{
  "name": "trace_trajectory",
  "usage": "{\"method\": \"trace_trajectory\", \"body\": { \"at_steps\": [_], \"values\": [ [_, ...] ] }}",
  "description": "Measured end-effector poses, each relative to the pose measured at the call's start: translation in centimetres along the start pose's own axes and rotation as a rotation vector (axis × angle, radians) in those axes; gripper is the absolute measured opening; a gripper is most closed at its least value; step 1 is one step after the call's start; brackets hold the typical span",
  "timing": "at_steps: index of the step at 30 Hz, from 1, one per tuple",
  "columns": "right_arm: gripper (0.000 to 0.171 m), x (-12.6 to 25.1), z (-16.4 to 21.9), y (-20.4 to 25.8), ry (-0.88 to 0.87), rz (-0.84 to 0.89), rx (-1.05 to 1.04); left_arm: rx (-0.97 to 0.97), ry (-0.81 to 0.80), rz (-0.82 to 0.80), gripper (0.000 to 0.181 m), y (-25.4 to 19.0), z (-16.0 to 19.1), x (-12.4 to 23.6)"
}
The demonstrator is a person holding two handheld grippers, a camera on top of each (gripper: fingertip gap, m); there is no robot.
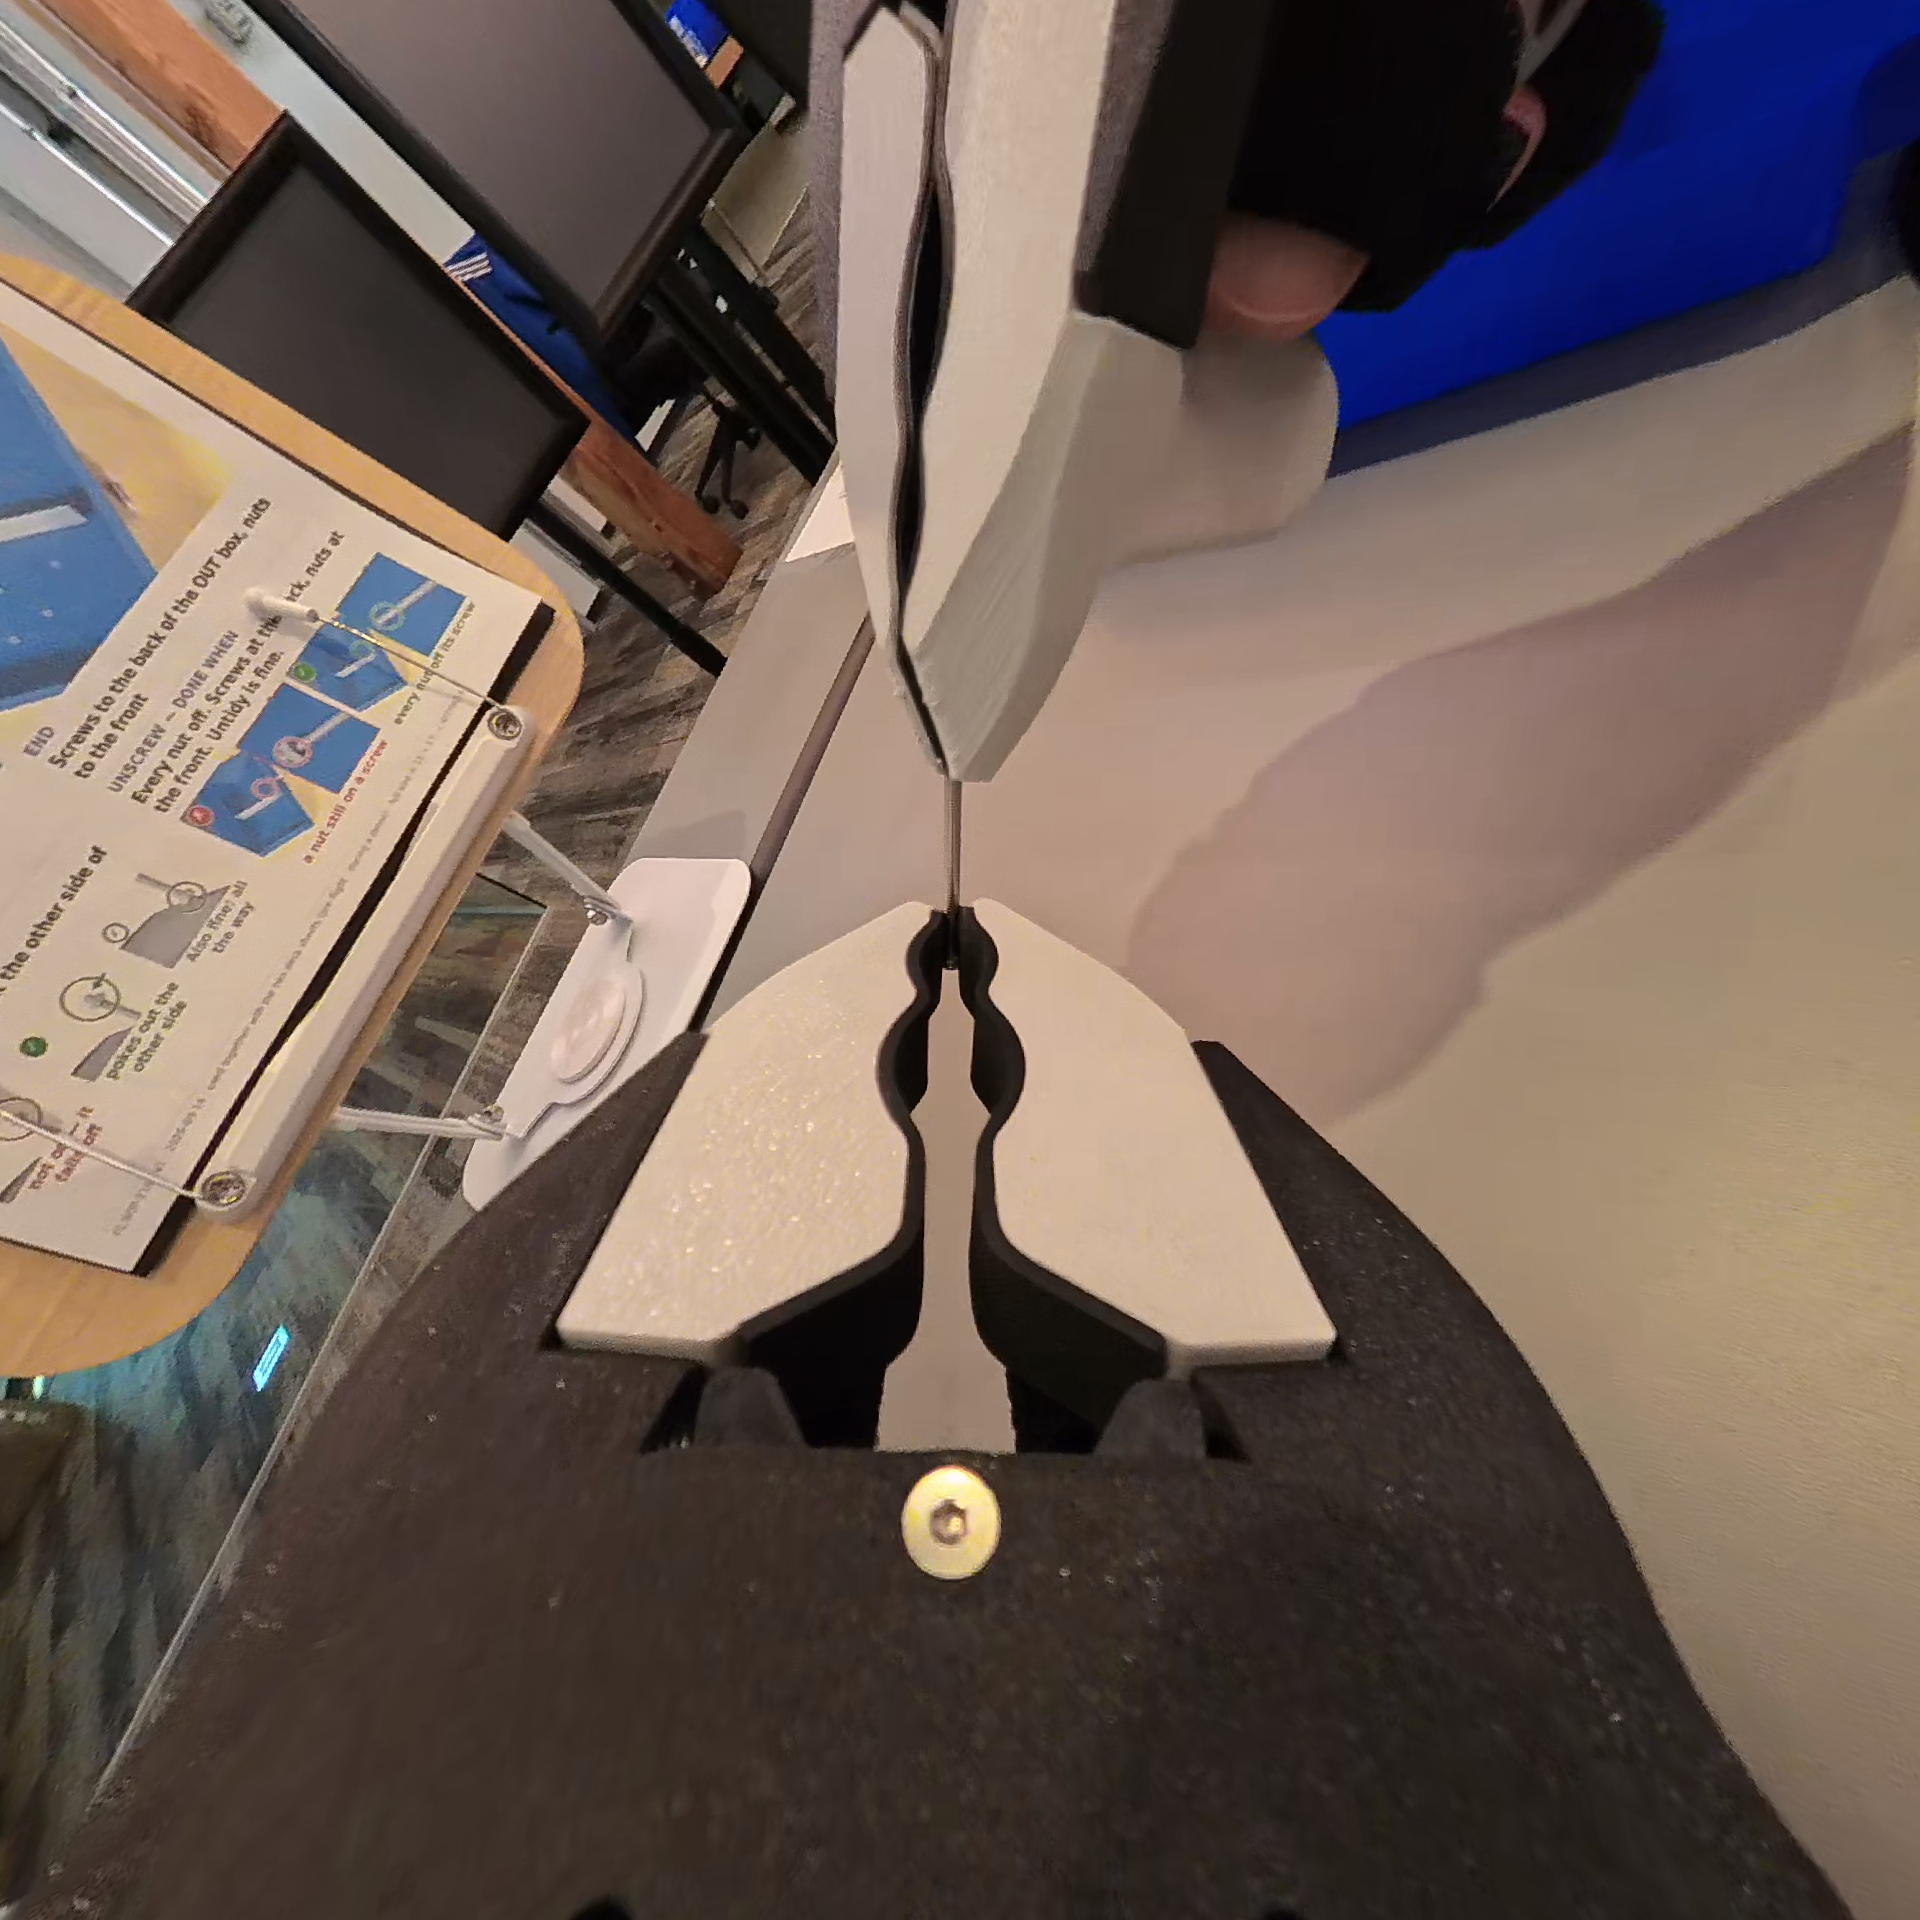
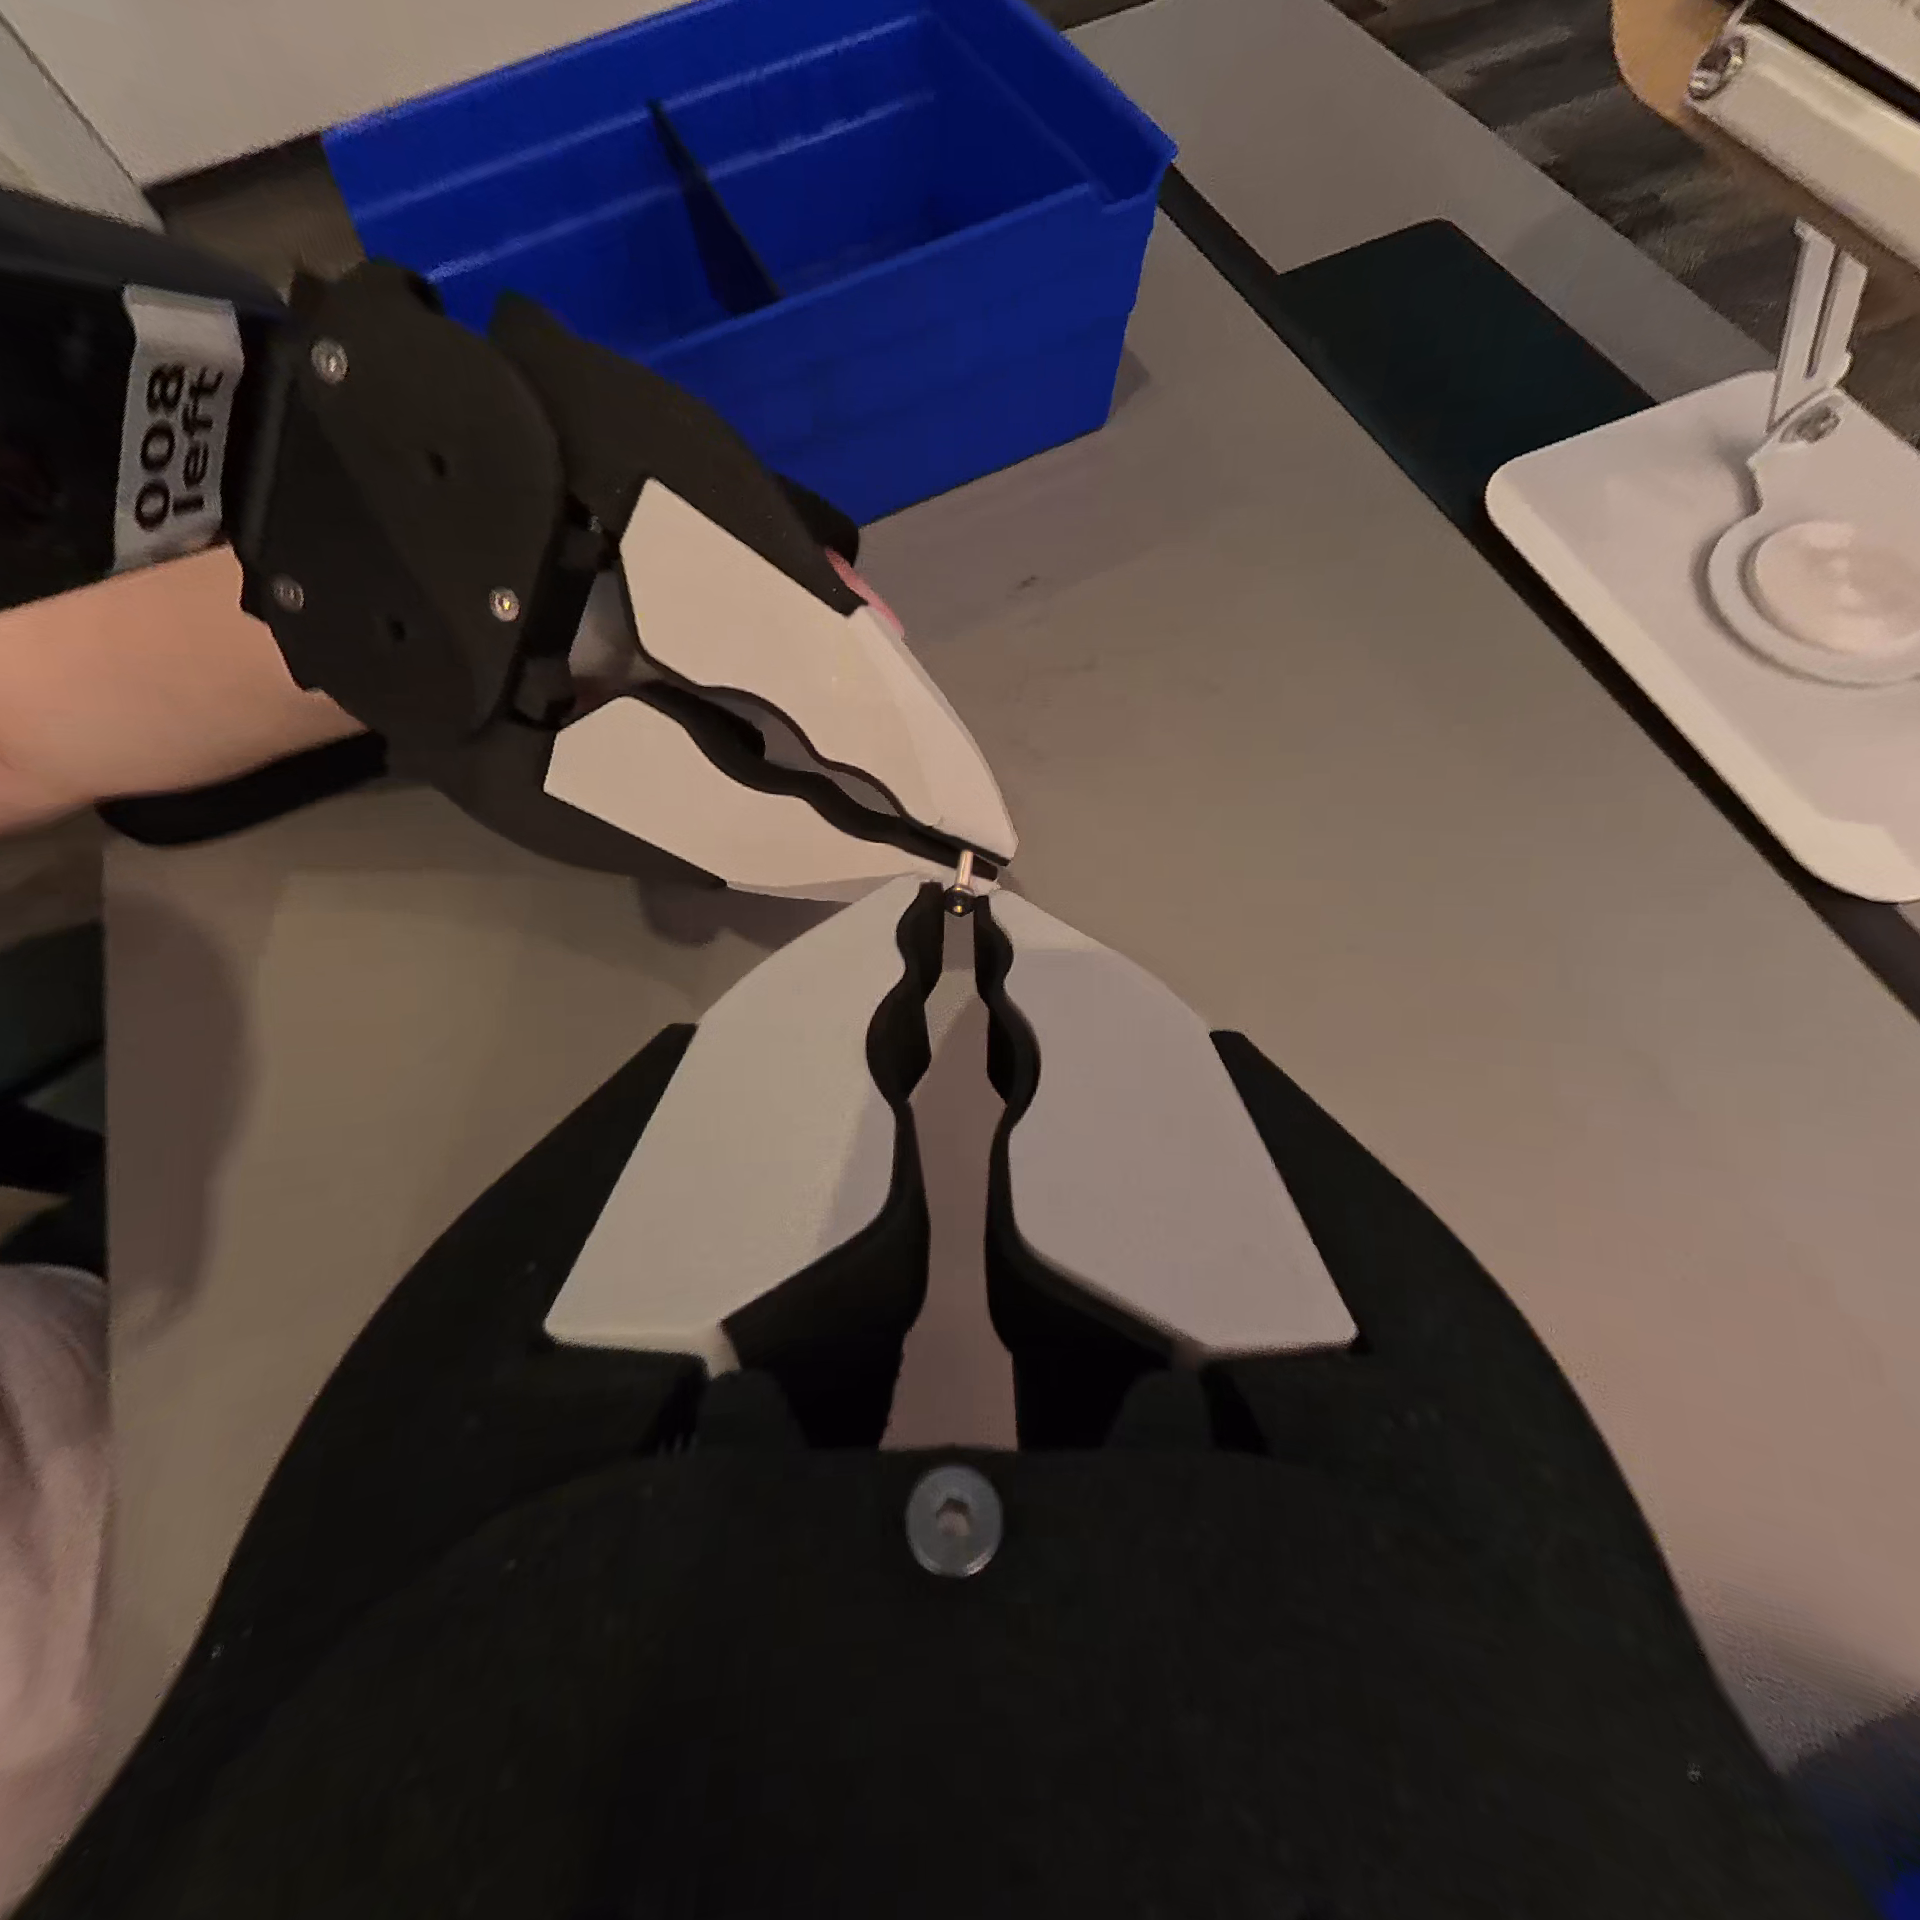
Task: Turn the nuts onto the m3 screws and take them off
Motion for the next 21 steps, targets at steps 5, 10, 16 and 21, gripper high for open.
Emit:
{"method": "trace_trajectory", "body": {
  "at_steps": [5, 10, 16, 21],
  "values": [
    [0.006, -0.4, 0.1, -0.3, -0.030, 0.033, -0.073, -0.001, 0.028, -0.015, 0.002, 0.2, 0.3, -0.1],
    [0.014, -0.8, 0.0, -0.1, -0.039, 0.030, -0.042, 0.028, 0.018, 0.000, 0.002, 0.2, 0.2, -0.1],
    [0.026, 0.9, -2.3, 0.2, -0.129, 0.072, 0.175, 0.148, -0.017, 0.038, 0.002, 0.2, 0.1, -0.1],
    [0.027, 3.6, -4.8, 2.0, -0.288, -0.072, 0.350, 0.393, -0.191, 0.181, 0.002, -0.3, -2.1, 0.4]
  ]
}}
Point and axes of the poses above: each gripper's, where its closed fingertips meet, x back along the fingers, z out of its underside, y = z × x across the jaws, the point moved 4 cm from there along x, back along the fingers, and after that the axes turned 15 degrees about -y, right-handed, at the moved point
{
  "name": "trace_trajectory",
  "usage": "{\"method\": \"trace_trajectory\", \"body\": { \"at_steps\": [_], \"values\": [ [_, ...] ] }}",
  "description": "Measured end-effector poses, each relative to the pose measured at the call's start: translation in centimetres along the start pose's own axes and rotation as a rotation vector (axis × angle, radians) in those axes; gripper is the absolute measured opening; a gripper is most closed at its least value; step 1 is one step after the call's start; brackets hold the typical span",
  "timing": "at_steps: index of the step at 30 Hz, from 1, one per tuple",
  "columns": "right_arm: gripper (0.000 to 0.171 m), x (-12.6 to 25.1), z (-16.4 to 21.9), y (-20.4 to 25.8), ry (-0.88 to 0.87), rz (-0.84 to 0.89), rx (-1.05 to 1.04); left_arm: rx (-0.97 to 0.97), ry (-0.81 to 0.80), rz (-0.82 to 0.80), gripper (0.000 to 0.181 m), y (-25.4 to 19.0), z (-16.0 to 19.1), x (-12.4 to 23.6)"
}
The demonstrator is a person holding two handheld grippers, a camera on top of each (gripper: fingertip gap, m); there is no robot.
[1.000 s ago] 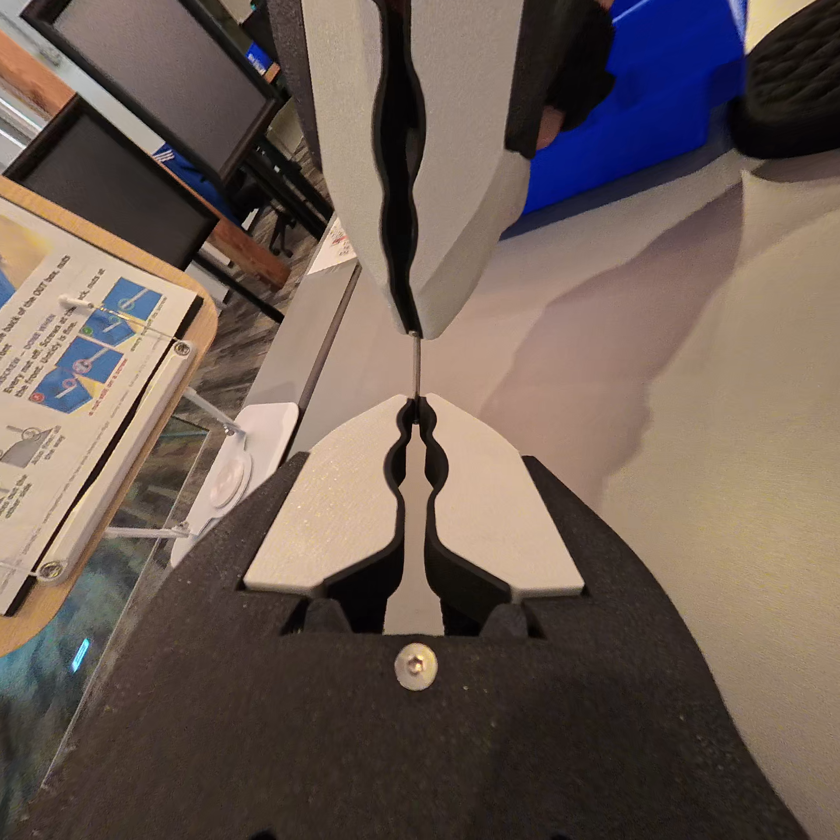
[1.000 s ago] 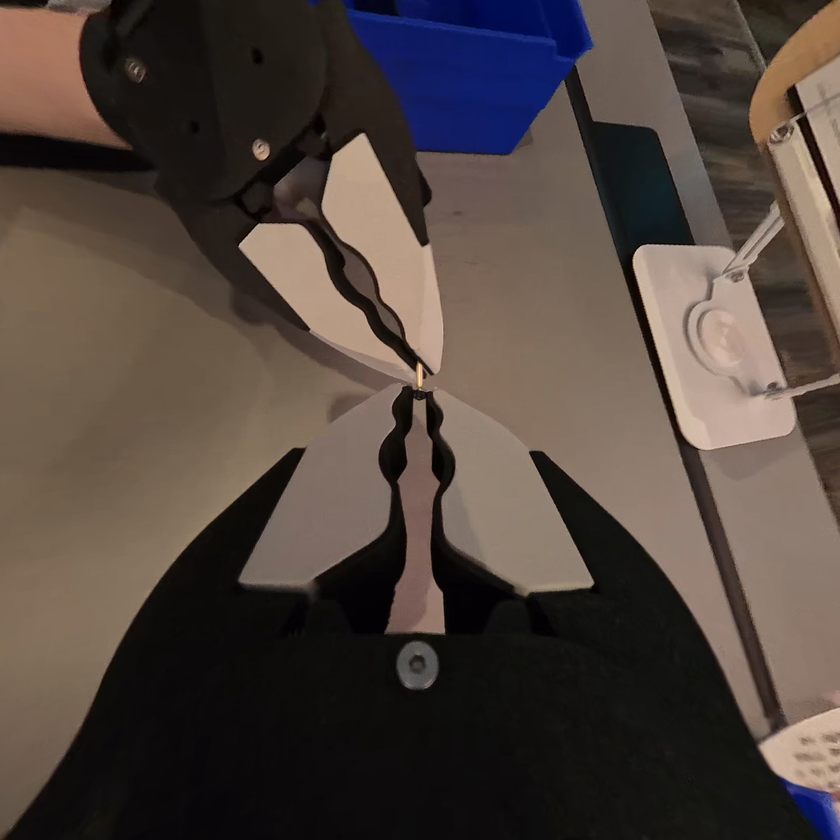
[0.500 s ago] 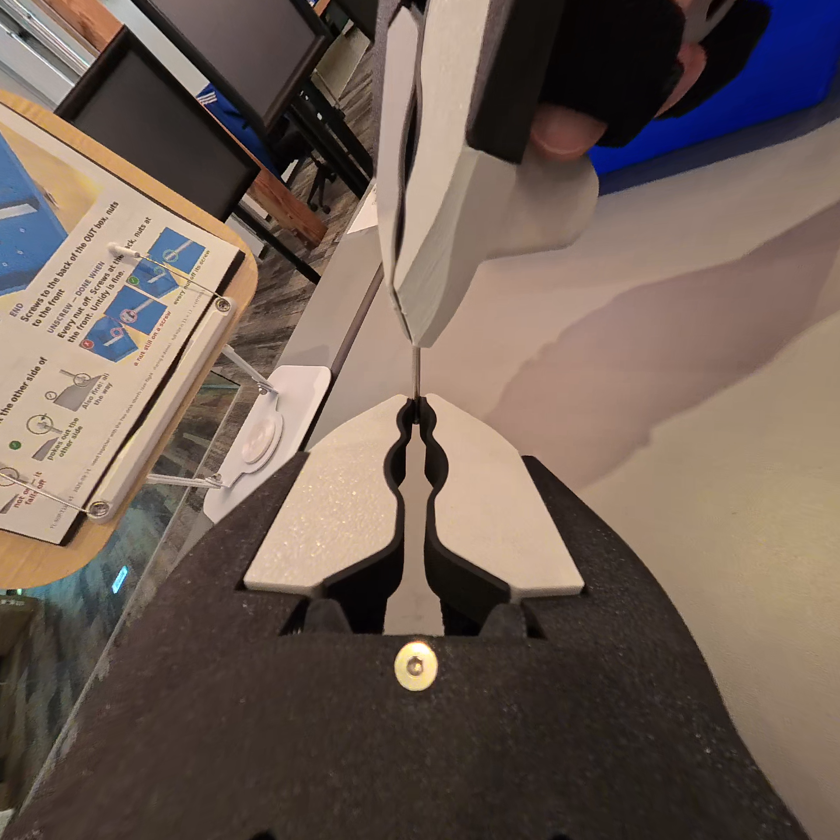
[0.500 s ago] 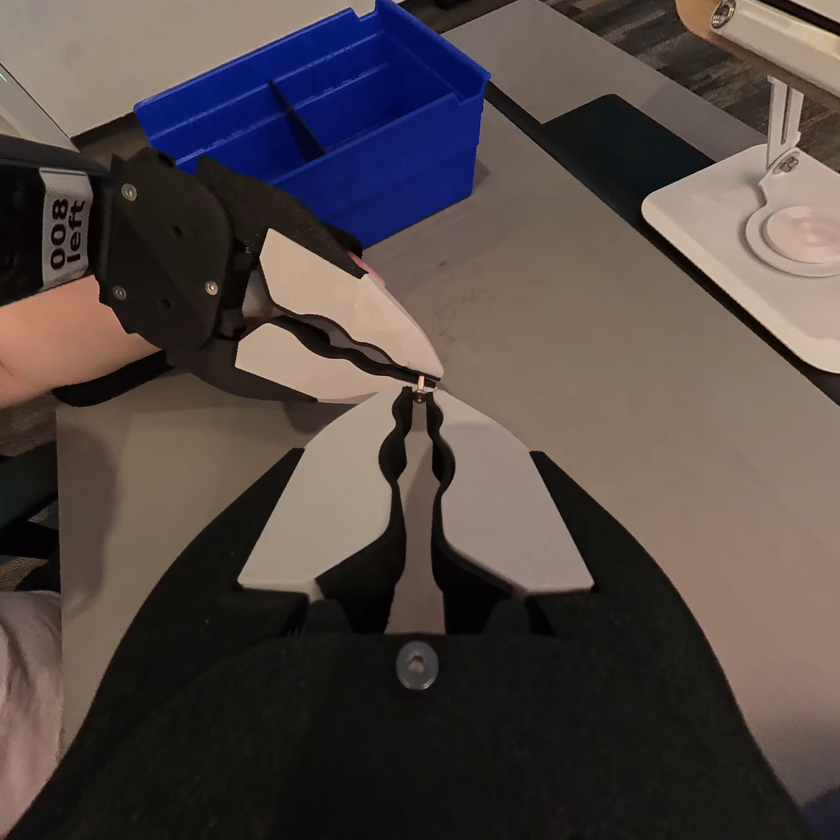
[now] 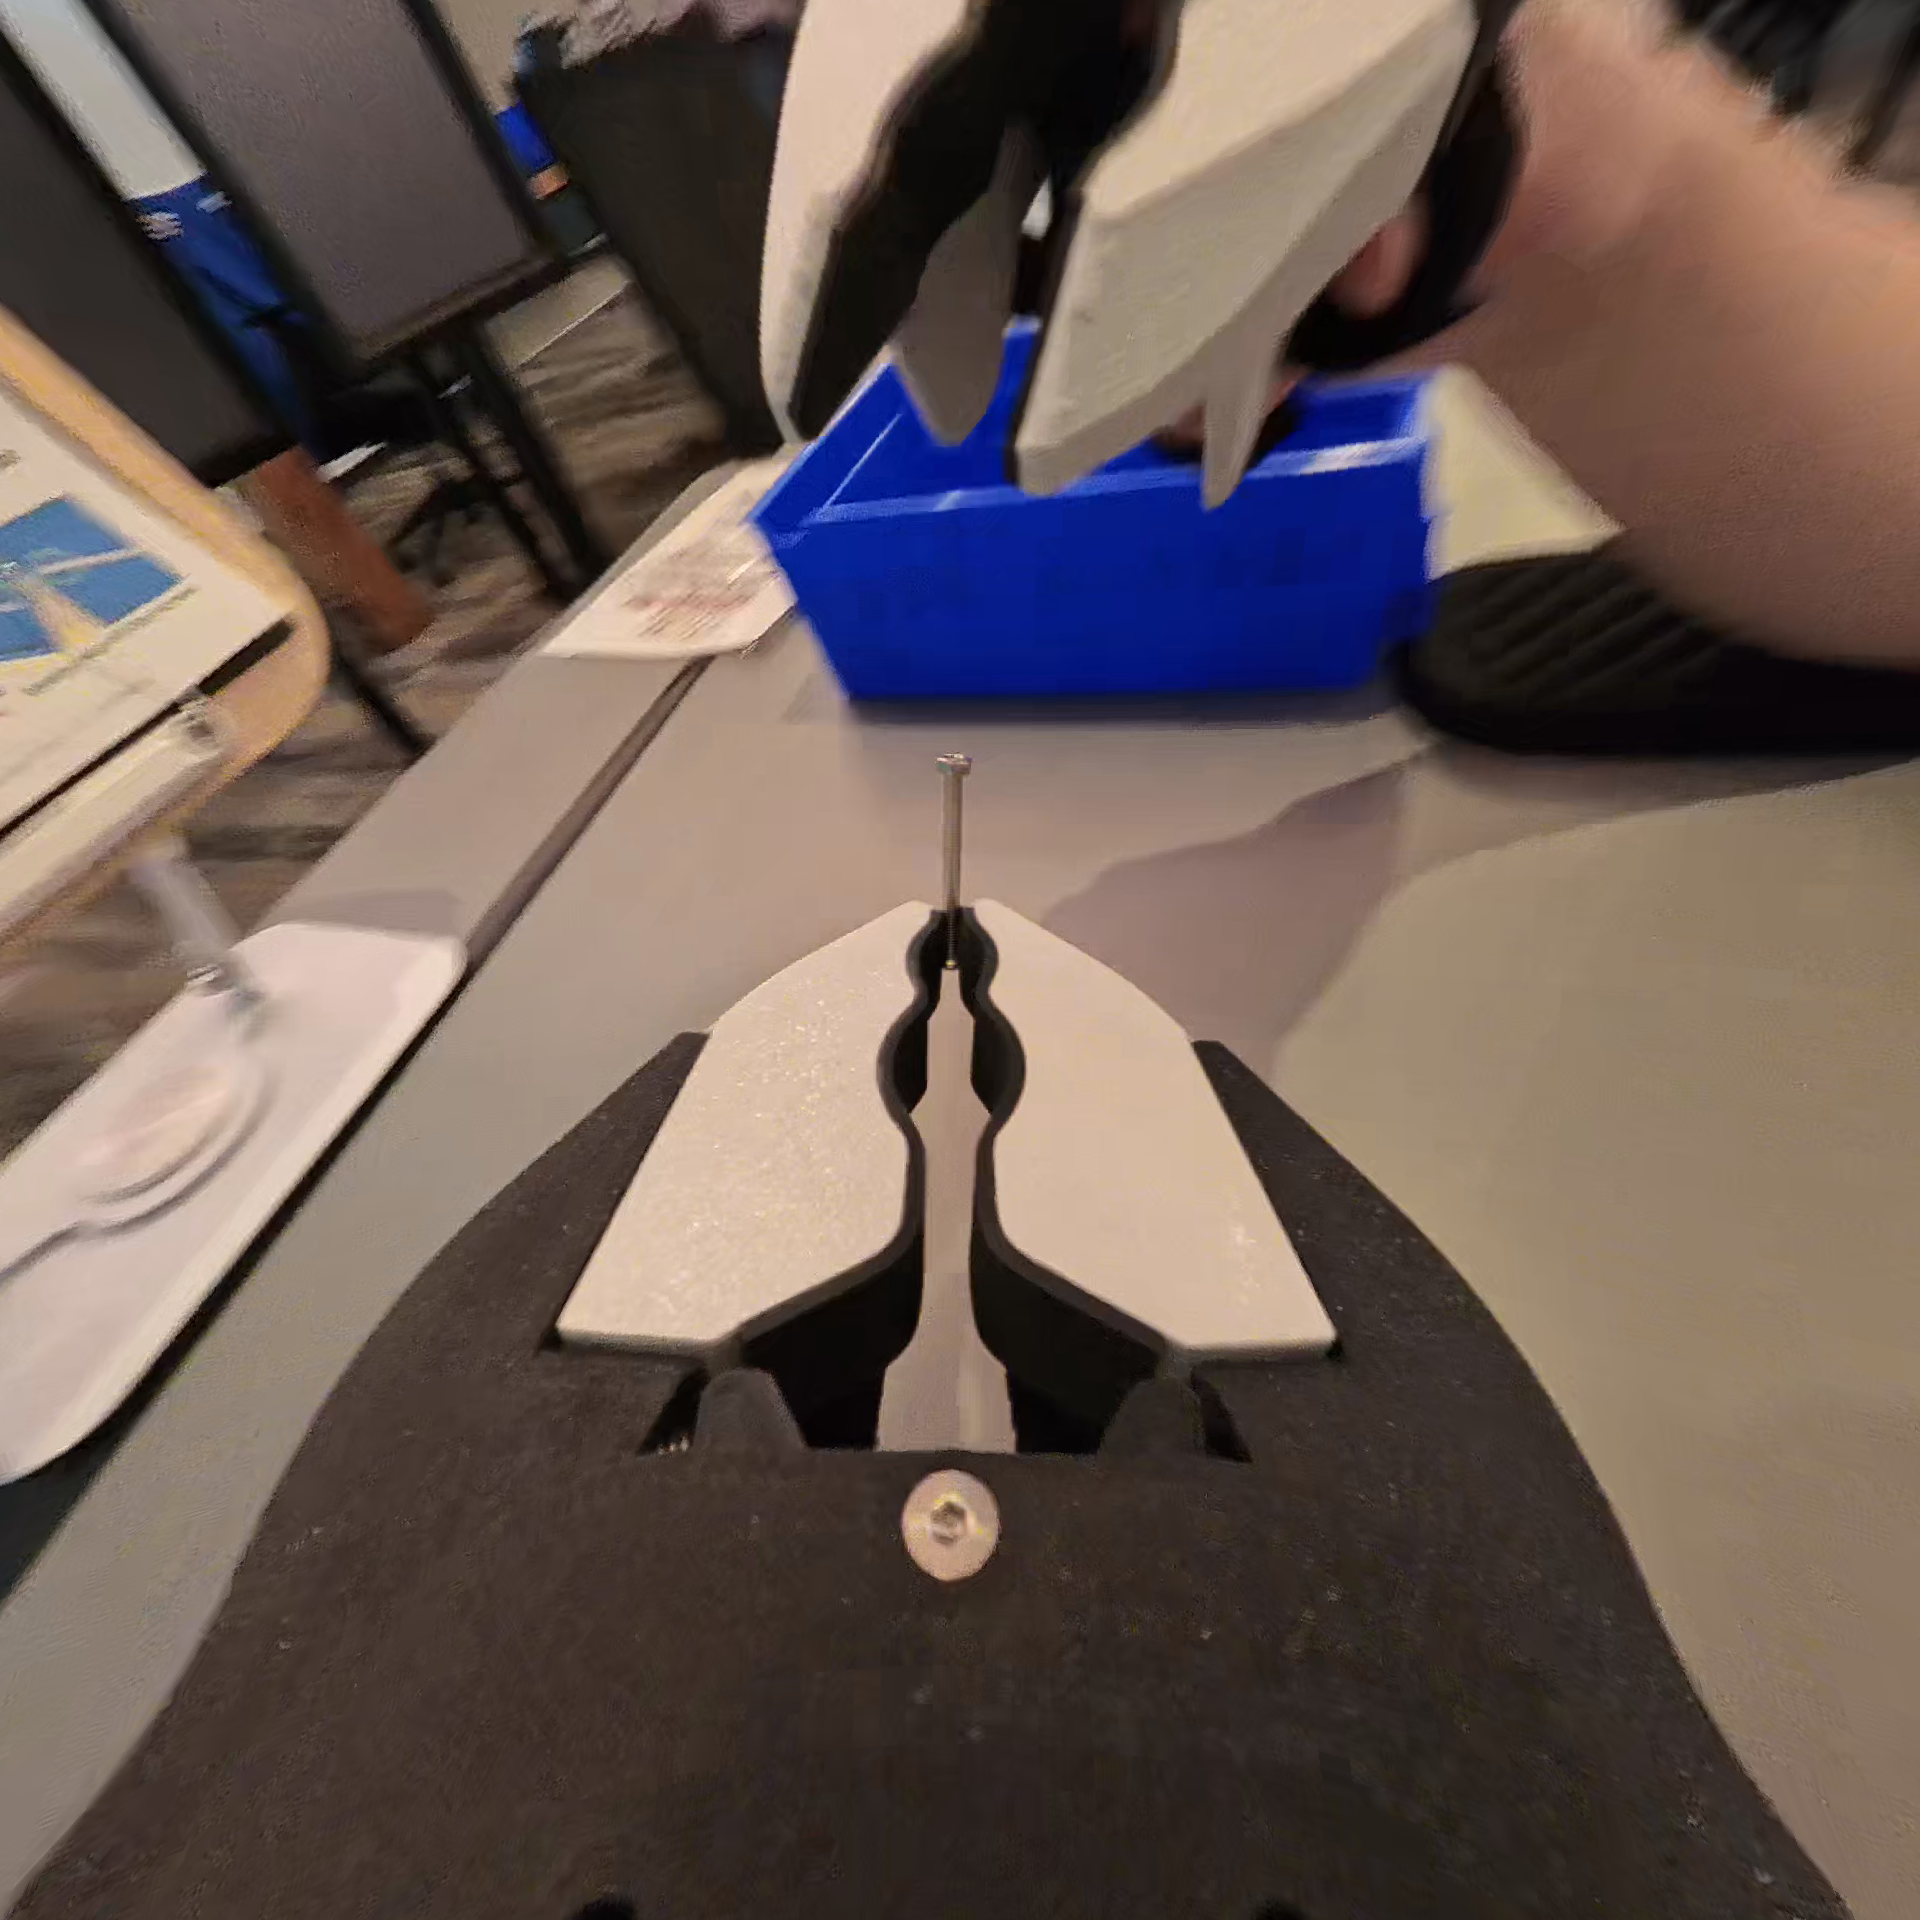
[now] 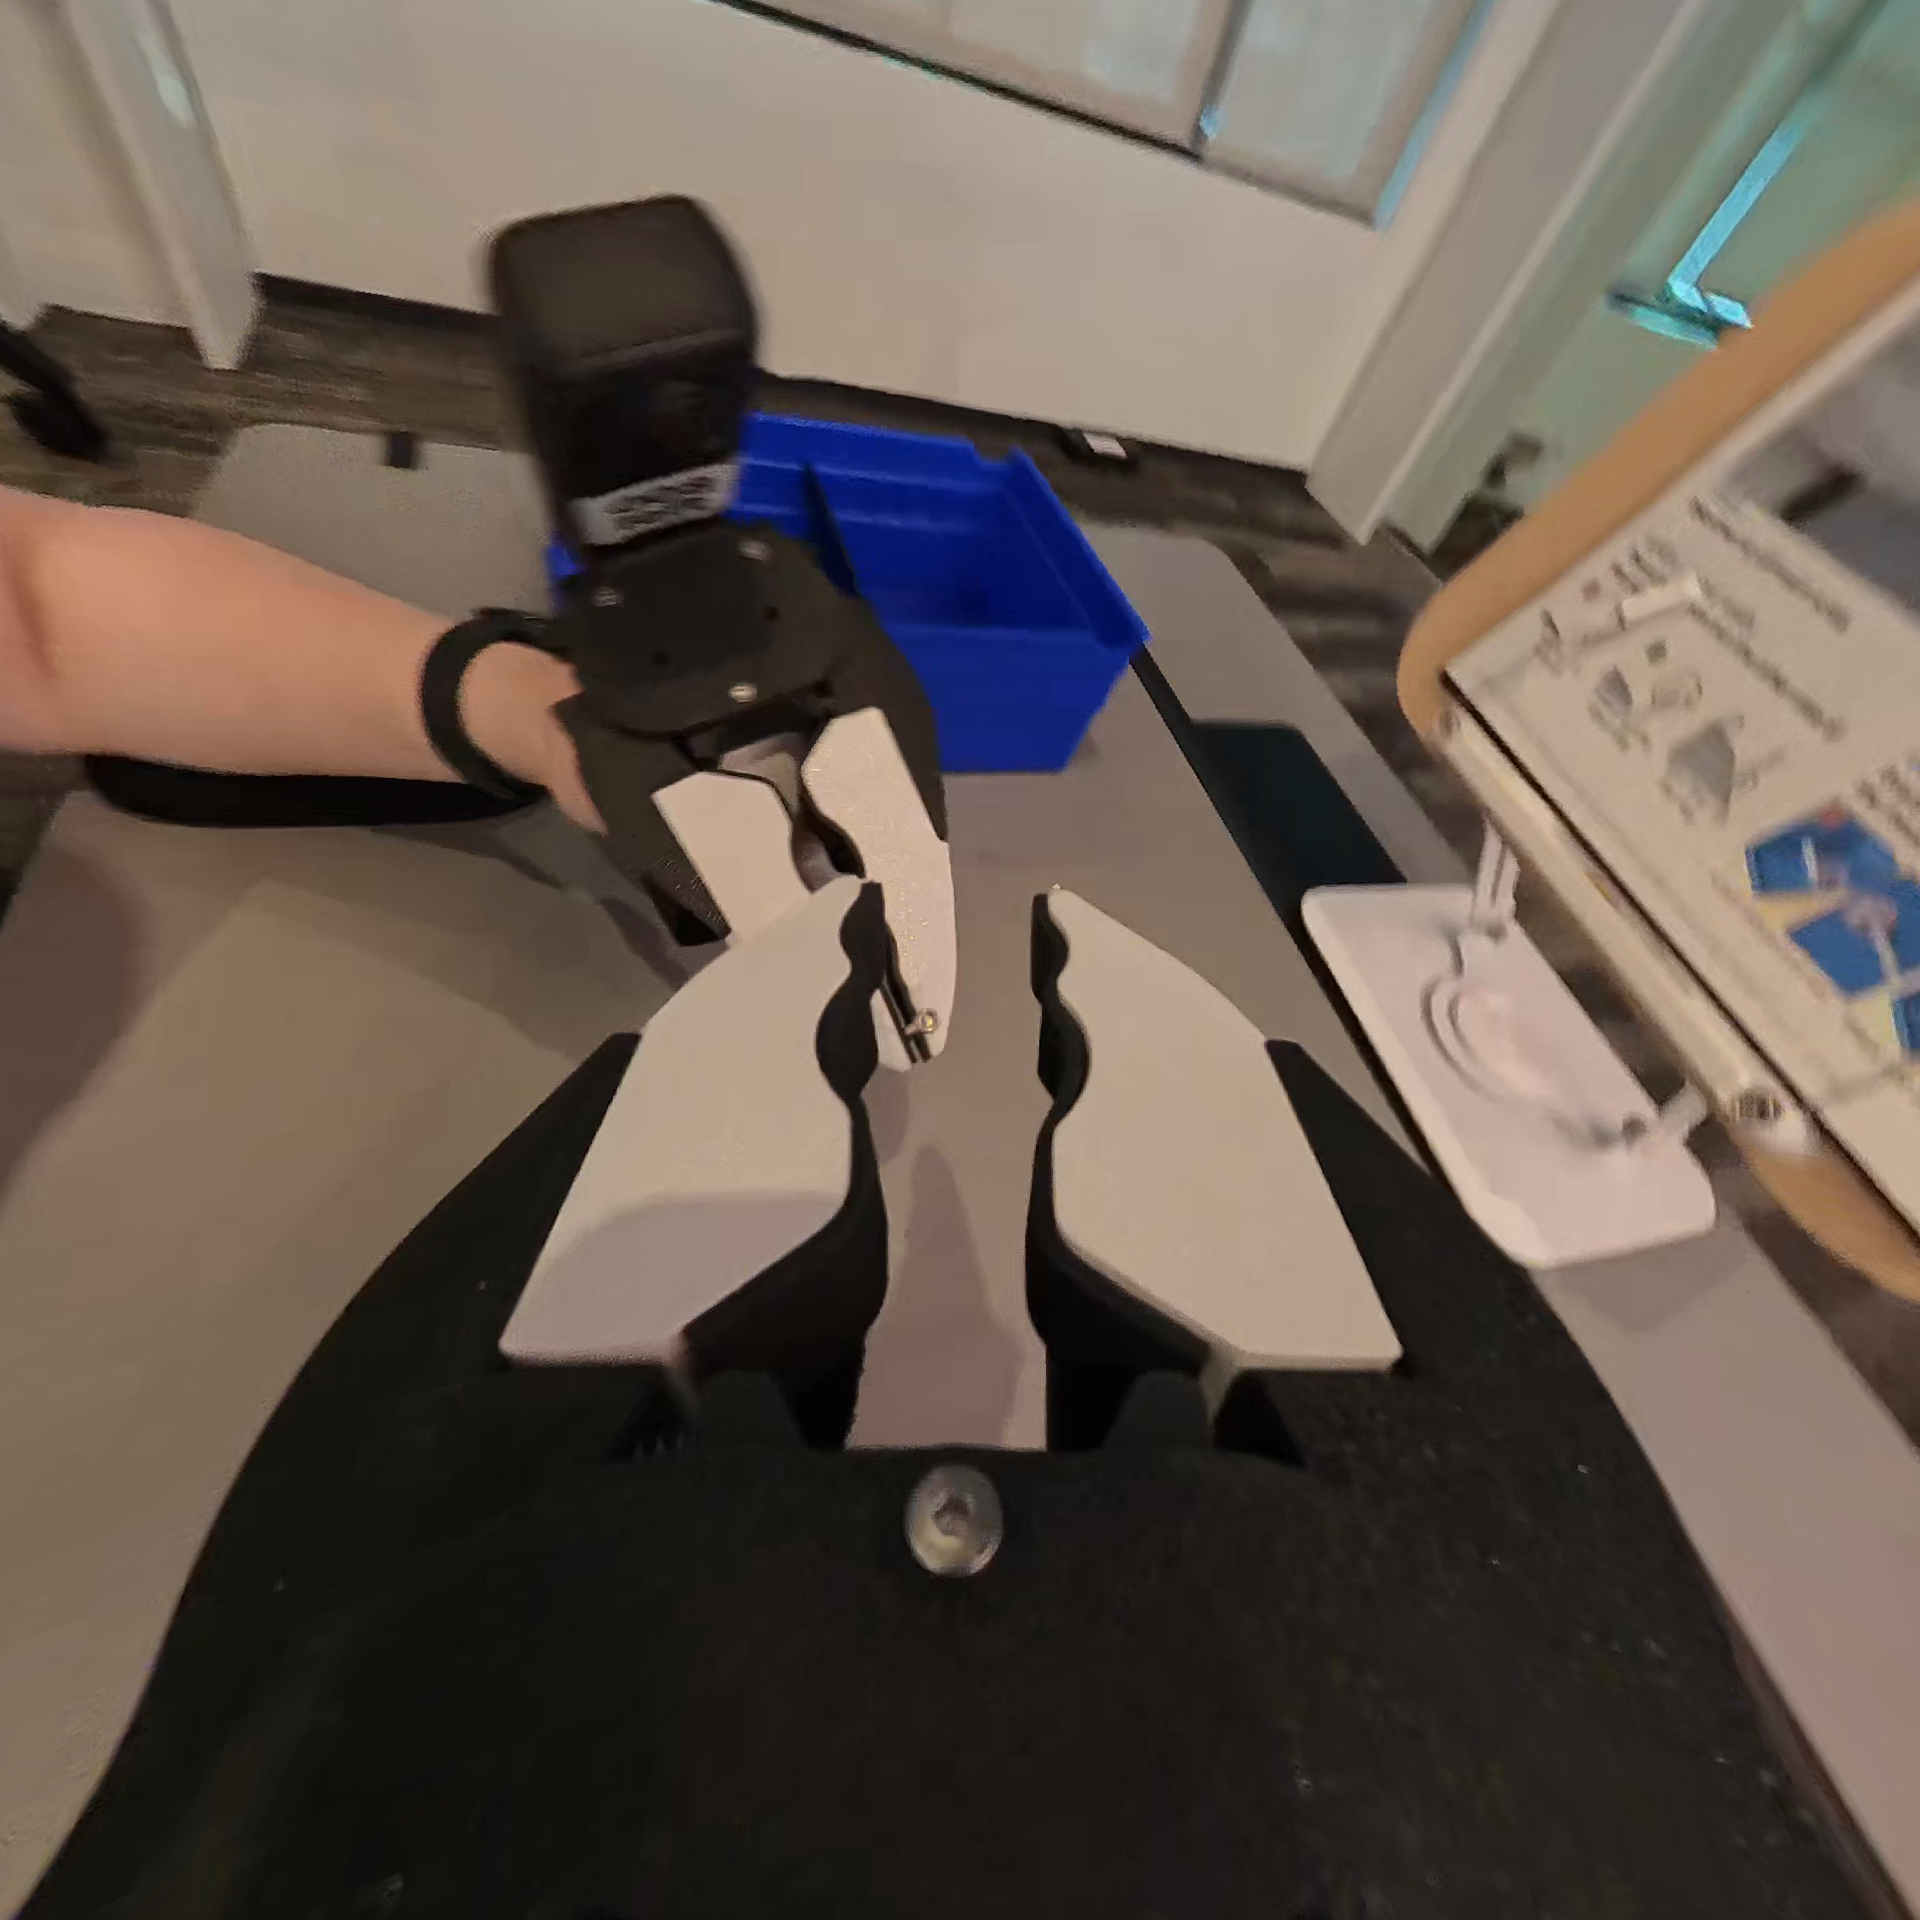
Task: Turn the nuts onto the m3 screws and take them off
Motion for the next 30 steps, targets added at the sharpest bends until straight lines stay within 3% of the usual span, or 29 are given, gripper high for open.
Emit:
{"method": "trace_trajectory", "body": {
  "at_steps": [4, 8, 18, 30],
  "values": [
    [0.025, 1.3, -1.0, 2.3, -0.039, -0.208, 0.056, 0.227, -0.223, 0.225, 0.002, -2.4, -3.4, 0.3],
    [0.024, 1.7, -2.4, 3.7, -0.152, -0.299, 0.068, 0.338, -0.347, 0.301, 0.002, -3.3, -5.6, 0.8],
    [0.023, 1.3, -3.5, 3.9, -0.255, -0.298, 0.012, 0.349, -0.402, 0.305, 0.002, -3.8, -7.1, 1.0],
    [0.023, 1.4, -3.6, 3.9, -0.242, -0.294, 0.038, 0.345, -0.415, 0.275, 0.002, -3.4, -7.6, 1.4]
  ]
}}
Point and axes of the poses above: each gripper's, where its closed fingertips meet, x back along the fingers, z out of its underside, y = z × x across the jaws, the point moved 4 cm from there along x, back along the fingers, and after that the axes turned 15 degrees about -y, right-handed, at the moved point
